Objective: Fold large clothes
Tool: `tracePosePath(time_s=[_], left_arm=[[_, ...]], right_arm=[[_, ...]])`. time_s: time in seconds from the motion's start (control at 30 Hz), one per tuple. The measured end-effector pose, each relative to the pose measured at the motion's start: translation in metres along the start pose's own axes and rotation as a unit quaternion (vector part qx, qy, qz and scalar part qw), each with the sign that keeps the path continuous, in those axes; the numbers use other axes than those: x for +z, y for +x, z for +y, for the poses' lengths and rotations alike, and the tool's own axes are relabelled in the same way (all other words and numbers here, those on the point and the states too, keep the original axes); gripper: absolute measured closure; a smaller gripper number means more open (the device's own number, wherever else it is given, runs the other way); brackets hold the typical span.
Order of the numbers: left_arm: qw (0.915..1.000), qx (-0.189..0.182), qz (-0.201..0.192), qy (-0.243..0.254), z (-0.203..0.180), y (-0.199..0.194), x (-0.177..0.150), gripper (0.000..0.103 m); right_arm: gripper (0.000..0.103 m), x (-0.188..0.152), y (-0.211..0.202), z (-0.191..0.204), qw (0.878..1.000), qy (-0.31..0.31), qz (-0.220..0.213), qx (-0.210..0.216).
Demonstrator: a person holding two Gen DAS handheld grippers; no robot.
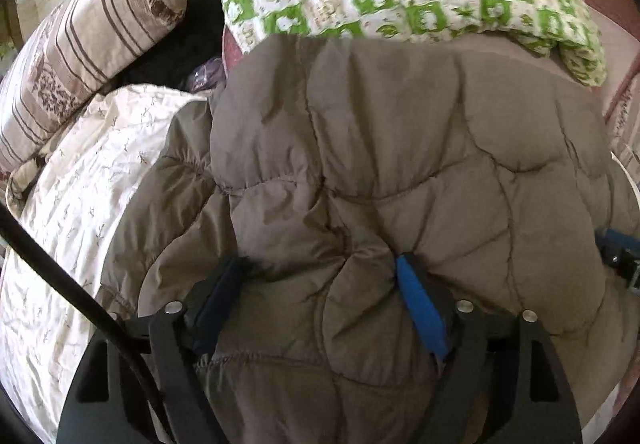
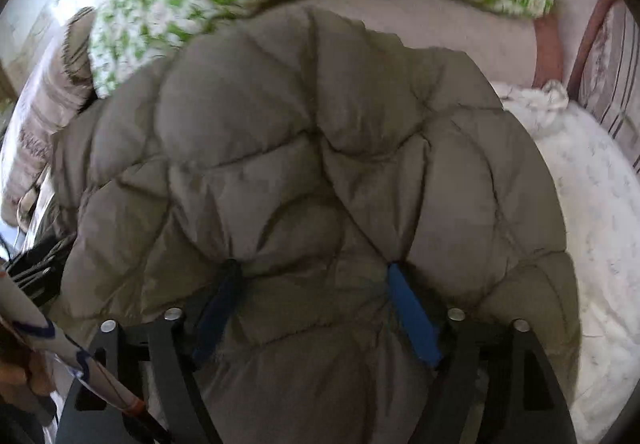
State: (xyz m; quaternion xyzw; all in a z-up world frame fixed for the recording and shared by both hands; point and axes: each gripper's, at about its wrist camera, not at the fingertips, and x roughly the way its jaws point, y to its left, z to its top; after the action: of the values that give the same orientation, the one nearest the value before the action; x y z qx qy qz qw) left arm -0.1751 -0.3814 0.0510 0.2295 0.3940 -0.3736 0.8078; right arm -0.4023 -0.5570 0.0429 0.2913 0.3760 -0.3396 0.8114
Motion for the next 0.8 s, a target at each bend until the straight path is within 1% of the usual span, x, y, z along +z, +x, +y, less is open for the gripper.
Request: tracePosePath(time_s=[0.07,0.1,0.13,0.17,0.23,0.3,0.37,0.5,0.53,0.63,0.73,0.8], left_arm=[[0.9998,0.008,0.015,-0.005,0.000,0.001,0.004,0.019],[0.9998,0.013,0.015,-0.005,0.000,-0.003,0.004,0.019],[0.9998,0.011,0.011,-0.007,0.001,-0.013,0.001,0.024],[0.9999,-0.002,0.007,-0.011,0.004,-0.024,-0.003,0.028],[0.9994,-0.022,-0.006,-0.024,0.012,-0.048,-0.014,0.028],[0.9985,-0.031,-0.029,-0.035,0.023,-0.081,-0.032,0.028],[0.9977,-0.028,-0.047,-0.041,0.033,-0.110,-0.058,0.028],[0.9964,0.004,-0.072,-0.045,0.041,-0.145,-0.108,0.028],[0.9958,0.014,-0.079,-0.045,0.041,-0.150,-0.118,0.028],[0.9943,0.034,-0.091,-0.043,0.042,-0.151,-0.128,0.028],[0.9933,0.040,-0.103,-0.033,0.041,-0.145,-0.124,0.028],[0.9915,0.042,-0.119,-0.032,0.040,-0.140,-0.122,0.028]], right_arm=[[0.022,0.004,0.003,0.000,1.000,0.008,0.012,-0.010],[0.022,0.005,0.000,0.000,1.000,0.014,0.014,-0.010],[0.022,0.004,-0.011,0.000,1.000,0.021,0.008,-0.006],[0.022,0.001,-0.022,0.000,1.000,0.023,-0.001,0.000],[0.022,-0.011,-0.053,0.001,0.999,0.018,-0.027,0.004],[0.022,-0.034,-0.088,0.003,0.999,0.008,-0.050,-0.002],[0.022,-0.055,-0.111,0.004,0.998,0.014,-0.057,0.001],[0.022,-0.098,-0.141,0.003,0.996,0.046,-0.074,0.027],[0.022,-0.103,-0.144,0.005,0.995,0.051,-0.077,0.027],[0.023,-0.109,-0.143,0.008,0.994,0.068,-0.078,0.024],[0.024,-0.107,-0.141,0.026,0.994,0.051,-0.099,0.020],[0.024,-0.104,-0.135,0.037,0.993,0.038,-0.107,0.028]])
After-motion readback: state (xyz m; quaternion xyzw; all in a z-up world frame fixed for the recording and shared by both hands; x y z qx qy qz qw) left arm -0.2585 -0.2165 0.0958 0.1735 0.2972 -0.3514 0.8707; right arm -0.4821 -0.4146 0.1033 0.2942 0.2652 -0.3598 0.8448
